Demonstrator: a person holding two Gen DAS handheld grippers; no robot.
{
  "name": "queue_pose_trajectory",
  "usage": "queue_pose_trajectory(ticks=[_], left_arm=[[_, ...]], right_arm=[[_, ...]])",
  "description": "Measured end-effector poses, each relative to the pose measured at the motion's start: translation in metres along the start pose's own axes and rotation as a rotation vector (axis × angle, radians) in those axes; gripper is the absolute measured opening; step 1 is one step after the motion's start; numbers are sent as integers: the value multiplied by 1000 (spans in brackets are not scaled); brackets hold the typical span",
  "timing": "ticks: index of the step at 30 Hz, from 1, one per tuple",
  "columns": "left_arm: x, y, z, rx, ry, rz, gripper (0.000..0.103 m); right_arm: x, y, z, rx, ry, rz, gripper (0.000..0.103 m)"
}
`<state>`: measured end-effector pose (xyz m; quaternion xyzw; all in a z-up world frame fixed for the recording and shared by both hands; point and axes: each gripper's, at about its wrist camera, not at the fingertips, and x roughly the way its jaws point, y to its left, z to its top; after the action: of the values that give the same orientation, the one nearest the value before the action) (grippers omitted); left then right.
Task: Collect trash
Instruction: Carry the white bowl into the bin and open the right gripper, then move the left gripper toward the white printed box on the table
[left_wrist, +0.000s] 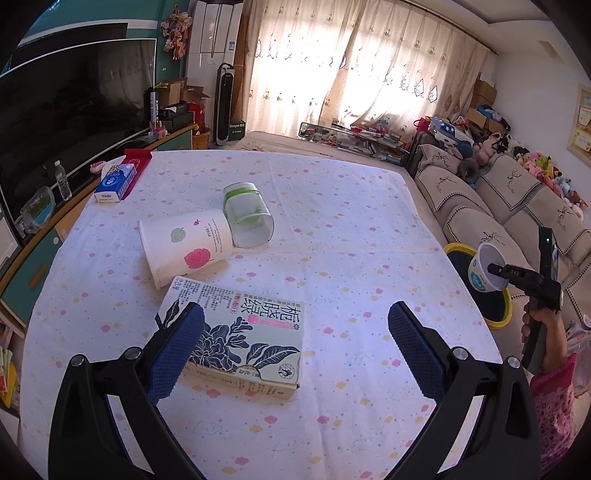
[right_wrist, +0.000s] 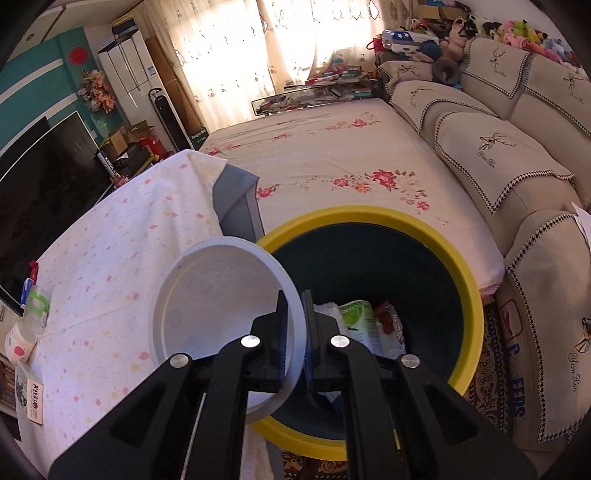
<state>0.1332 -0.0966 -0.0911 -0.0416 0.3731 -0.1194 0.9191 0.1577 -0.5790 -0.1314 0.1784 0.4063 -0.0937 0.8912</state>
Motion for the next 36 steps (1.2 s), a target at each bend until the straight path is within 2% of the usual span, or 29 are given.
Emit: queue_pose_trajectory(ticks=[3,7,10,14,22,33,36], left_arm=[[1,-6,-1,15,5,0,98],[-1,-10,-2,26,1,5,98],[-2,-7,-1,18,2,6,98],[0,-4,-2,11,6,7,98],[8,10,-8,4,30,-8,98],[20,67,-20,-58,69,-27,98],[25,75,-21,-43,78,-33,98]], right_arm=[[10,-8,-5,7,22,-12,8],[17,-12,-8,22,26,-33,22],[13,-12,-11,32,14,-31,23],[5,-3,-10,15,-6,-30,30],[-5,11,-12,-13,-20,-6,31],[-12,27,-12,-43,-36,8,33],[-10,32,-12,-52,-32,12,33]])
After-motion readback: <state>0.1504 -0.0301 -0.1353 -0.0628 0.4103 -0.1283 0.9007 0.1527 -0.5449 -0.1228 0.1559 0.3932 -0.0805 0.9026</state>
